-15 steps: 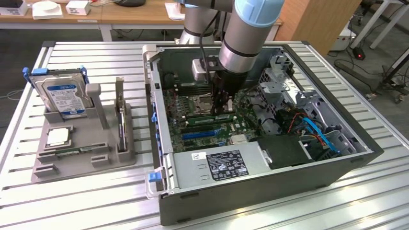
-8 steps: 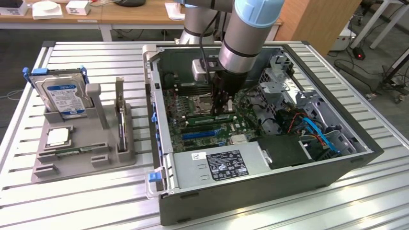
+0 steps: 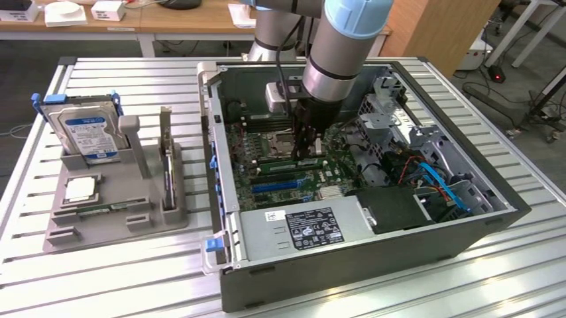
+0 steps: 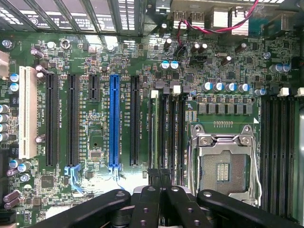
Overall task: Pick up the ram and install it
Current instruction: 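Press down the ram until it locks into place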
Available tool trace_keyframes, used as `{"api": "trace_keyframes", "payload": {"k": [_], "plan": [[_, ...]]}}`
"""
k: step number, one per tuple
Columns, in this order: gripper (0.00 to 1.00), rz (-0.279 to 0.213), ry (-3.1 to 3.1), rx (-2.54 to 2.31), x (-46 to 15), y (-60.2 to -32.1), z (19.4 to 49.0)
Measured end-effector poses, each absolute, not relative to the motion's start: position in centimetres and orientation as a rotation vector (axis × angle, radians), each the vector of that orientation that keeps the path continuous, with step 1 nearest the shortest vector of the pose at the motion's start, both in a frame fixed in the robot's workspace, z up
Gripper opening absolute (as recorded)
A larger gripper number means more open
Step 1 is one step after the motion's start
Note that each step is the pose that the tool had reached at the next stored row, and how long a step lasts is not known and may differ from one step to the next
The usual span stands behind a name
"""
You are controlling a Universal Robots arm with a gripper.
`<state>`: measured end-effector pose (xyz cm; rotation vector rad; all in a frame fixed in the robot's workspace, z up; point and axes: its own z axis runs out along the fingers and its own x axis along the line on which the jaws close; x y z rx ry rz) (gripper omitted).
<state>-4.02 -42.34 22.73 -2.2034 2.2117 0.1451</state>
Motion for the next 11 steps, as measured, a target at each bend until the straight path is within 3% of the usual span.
{"api": "trace_keyframes", "payload": {"k": [11], "plan": [[0.09,0.145,2.212,-2.203,-4.03,-42.34,22.64]]}}
